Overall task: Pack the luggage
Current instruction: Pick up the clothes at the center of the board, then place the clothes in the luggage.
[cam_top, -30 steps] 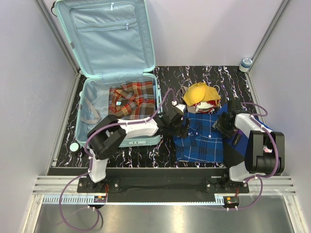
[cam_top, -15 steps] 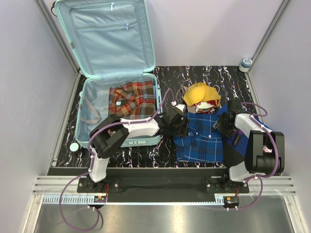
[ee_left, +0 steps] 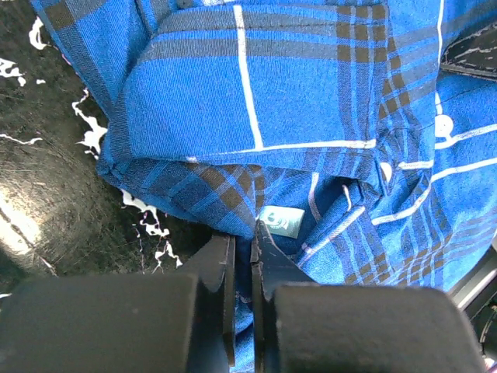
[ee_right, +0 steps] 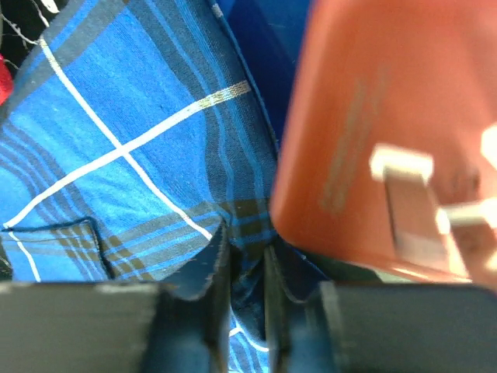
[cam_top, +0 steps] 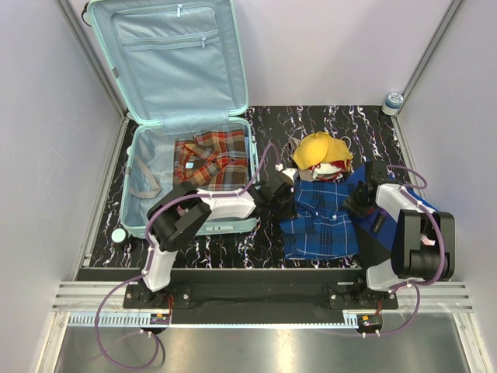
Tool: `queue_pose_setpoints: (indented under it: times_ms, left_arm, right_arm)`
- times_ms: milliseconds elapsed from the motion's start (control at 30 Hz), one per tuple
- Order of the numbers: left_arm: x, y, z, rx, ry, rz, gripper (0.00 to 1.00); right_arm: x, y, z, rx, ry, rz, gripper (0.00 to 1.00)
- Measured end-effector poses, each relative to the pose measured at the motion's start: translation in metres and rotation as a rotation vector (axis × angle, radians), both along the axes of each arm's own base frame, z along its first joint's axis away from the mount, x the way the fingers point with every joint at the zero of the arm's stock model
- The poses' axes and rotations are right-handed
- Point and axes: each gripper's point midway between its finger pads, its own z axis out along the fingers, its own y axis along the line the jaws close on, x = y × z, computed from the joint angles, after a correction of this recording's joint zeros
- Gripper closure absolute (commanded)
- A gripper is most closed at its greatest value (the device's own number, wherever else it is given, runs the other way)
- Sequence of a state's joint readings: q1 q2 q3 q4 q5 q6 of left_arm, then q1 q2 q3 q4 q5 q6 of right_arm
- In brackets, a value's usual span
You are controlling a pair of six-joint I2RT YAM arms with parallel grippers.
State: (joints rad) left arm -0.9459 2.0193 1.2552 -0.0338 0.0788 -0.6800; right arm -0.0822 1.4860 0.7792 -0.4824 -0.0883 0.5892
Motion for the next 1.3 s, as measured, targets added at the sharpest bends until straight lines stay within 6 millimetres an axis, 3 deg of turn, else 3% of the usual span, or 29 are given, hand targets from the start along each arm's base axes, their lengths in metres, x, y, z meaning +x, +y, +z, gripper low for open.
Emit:
queue_pose_setpoints:
  times_ms: [33, 100, 300, 500, 700, 1000, 1300]
  left_arm:
    - [0.0, 0.0, 0.0, 0.0, -0.002, -0.001, 1.0]
    - [0.0, 0.0, 0.0, 0.001, -0.006, -0.005, 1.0]
    - [0.001, 0.004, 0.006, 0.015, -0.028, -0.014, 1.0]
    - [0.0, 0.006, 0.032, 0.002, -0.069, -0.031, 1.0]
    - [0.001, 0.013, 0.072, -0.029, -0.13, -0.028, 1.0]
    - [0.007, 0.041, 0.137, -0.044, -0.249, 0.016, 1.0]
    - [0.048, 0.108, 0.213, -0.113, -0.368, 0.167, 1.0]
  right_arm:
    - [0.0, 0.001, 0.001, 0.005, -0.005, -0.001, 0.94]
    - [-0.001, 0.001, 0.002, 0.011, -0.012, -0.006, 1.0]
    - [-0.011, 0.002, 0.011, 0.016, -0.019, -0.006, 1.0]
    - [-0.022, 0.007, 0.035, 0.015, -0.033, 0.022, 1.0]
    - [-0.014, 0.017, 0.068, 0.006, -0.079, 0.07, 1.0]
    - [0.007, 0.058, 0.126, -0.003, -0.189, 0.196, 1.0]
    - [0.044, 0.103, 0.215, 0.049, -0.393, 0.292, 1.0]
